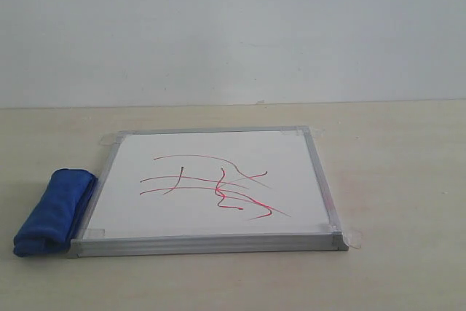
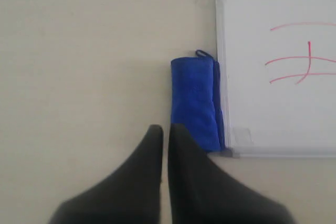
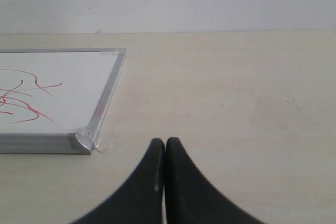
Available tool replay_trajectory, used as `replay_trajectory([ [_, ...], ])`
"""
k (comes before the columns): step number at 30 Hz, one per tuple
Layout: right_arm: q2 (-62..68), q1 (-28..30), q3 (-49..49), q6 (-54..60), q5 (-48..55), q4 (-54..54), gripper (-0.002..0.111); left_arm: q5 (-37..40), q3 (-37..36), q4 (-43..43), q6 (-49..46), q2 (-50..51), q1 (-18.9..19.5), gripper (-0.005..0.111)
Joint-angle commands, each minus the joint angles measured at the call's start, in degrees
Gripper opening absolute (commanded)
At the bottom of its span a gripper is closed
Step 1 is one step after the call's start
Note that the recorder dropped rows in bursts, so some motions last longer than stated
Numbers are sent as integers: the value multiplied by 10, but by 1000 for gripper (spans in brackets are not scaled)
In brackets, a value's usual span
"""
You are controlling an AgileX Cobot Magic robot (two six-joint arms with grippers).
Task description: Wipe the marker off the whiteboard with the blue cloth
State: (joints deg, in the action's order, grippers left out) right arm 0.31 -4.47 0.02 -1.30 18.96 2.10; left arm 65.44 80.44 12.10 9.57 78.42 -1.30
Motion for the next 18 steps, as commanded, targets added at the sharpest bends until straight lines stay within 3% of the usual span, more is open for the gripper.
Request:
replay_trajectory([
  [1,-3,0,0,2,-5,-1,0,33,21,-24,-17,49,8,4],
  [9,-3,0,0,2,-5,-1,0,45,40,-112,-61,139,43,4],
  [18,-3,0,0,2,-5,-1,0,45,40,-112,-64,241,44,4],
])
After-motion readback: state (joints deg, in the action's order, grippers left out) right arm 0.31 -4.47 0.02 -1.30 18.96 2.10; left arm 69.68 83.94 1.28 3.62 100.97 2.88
